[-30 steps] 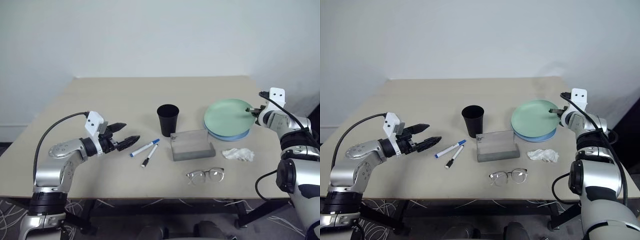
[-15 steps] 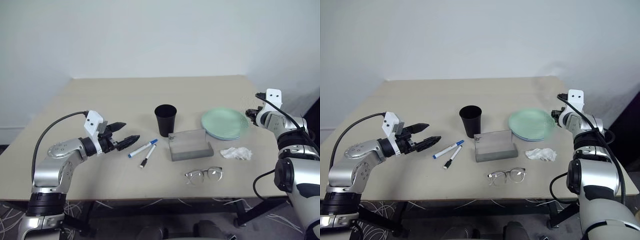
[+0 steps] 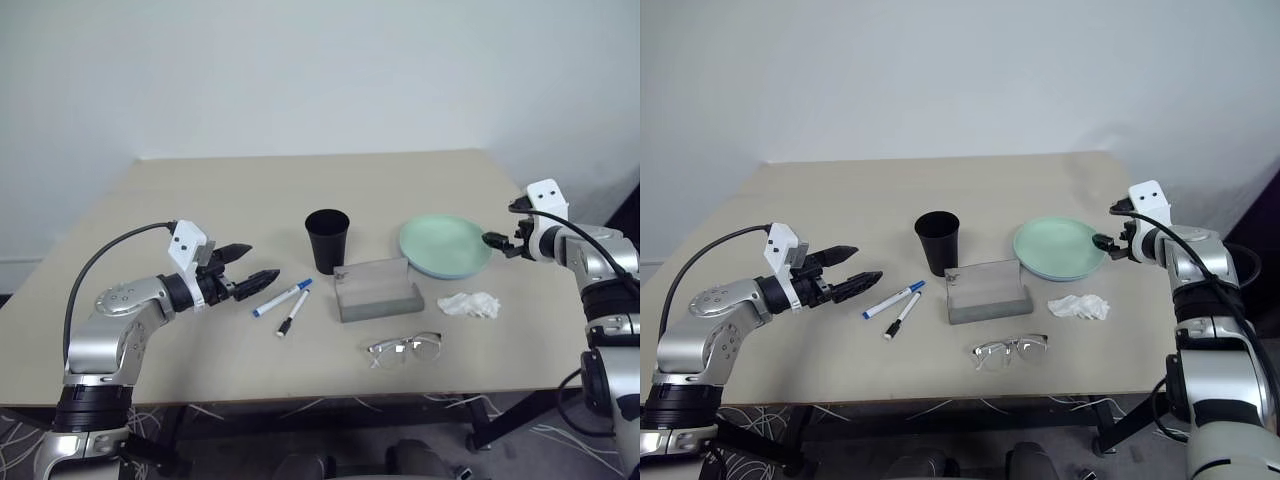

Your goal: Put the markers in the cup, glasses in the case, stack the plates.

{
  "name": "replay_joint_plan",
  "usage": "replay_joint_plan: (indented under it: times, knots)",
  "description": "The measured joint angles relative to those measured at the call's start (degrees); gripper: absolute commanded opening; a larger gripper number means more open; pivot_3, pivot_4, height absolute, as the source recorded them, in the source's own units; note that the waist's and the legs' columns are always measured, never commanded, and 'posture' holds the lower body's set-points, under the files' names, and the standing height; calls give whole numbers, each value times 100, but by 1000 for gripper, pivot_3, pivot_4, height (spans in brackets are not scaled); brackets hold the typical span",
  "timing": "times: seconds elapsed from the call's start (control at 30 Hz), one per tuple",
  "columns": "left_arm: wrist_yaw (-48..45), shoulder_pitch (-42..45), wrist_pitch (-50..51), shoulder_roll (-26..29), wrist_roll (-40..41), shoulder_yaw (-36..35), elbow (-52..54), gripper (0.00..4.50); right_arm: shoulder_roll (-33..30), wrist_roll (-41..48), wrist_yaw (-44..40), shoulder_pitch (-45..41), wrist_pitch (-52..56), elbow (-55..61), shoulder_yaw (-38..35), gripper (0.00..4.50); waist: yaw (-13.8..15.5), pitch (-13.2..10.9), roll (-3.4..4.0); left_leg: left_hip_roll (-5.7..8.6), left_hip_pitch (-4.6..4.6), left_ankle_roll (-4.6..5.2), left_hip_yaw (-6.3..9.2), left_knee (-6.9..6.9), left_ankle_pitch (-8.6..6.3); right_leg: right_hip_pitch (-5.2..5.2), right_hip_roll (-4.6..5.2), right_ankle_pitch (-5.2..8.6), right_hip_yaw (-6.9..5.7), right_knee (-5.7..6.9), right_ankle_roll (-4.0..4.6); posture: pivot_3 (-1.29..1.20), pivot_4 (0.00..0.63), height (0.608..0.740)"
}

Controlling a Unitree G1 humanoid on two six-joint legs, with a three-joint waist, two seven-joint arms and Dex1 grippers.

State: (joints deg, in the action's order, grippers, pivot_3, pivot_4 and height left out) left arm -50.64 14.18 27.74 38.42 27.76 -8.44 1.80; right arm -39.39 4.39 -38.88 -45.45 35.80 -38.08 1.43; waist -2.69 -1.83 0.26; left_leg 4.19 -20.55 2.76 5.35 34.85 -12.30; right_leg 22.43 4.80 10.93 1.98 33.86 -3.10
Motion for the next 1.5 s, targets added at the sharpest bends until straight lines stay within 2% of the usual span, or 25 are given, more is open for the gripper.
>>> replay_joint_plan:
  times: [0.17,0.5,0.83,1.43,1.47,1.5]
  knots:
    - [-4,3,10,1,1,4,3,4500,-334,154,-893,541,476,1122,154,4465,1,0,0,-5,1,-1,-2,5,0,-1,0,-2,-1,1,-4,0,0,732]
    - [-13,2,20,2,-1,3,3,4500,-443,516,-1746,1418,1105,2550,481,4465,76,0,-2,-4,-6,-2,1,13,-1,-1,4,-5,-6,-2,-10,0,0,732]
    - [-27,1,20,2,-1,3,3,4500,-465,349,-1757,1693,761,2612,778,4465,159,-1,-4,-6,-5,-2,-2,14,-1,-1,5,-4,-10,-3,-8,0,0,732]
    - [-27,-6,32,3,0,3,4,4500,-641,-114,-1788,1901,-12,2058,1074,4465,161,-2,-7,-7,-5,-3,-2,15,-2,-3,5,0,-12,-4,-2,0,0,732]
    - [-26,-6,32,3,0,3,4,4500,-640,-117,-1792,1901,-18,2054,1074,4107,161,-2,-7,-7,-5,-3,-2,14,-2,-3,5,0,-12,-5,-2,0,0,732]
    - [-25,-6,33,3,0,3,4,4500,-640,-120,-1795,1901,-23,2047,1074,3963,161,-2,-7,-7,-5,-3,-2,14,-2,-3,5,0,-12,-4,-1,0,0,732]
